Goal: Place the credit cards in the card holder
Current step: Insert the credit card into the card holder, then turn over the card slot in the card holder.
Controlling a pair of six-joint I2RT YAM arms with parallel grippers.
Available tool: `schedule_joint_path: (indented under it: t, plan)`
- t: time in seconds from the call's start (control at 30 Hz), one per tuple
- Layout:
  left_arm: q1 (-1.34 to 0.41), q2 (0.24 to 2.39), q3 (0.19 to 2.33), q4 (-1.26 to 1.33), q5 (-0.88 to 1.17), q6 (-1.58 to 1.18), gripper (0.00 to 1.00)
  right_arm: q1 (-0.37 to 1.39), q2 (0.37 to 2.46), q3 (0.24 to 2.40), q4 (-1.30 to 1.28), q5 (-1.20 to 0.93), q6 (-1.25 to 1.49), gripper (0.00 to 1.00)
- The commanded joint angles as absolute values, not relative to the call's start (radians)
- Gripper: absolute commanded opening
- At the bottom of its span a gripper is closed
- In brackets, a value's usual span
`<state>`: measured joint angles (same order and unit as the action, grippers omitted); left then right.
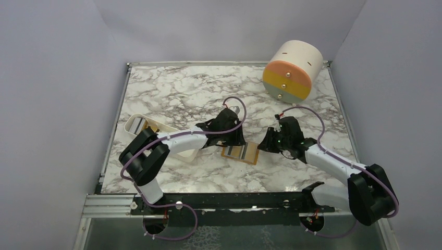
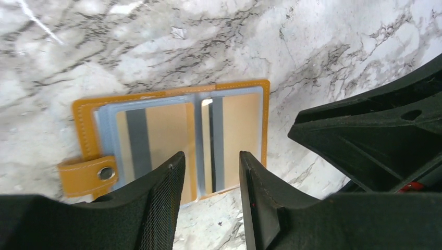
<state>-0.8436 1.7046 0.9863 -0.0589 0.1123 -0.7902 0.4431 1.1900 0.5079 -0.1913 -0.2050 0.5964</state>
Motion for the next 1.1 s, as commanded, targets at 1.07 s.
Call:
schedule_joint_path:
  t: [1.07]
  plan:
    - [-0.657, 1.590, 0.785, 0.074, 0.327, -0.869, 0.43, 0.619, 1.535, 0.683, -0.068, -0.205, 0.778, 0.20]
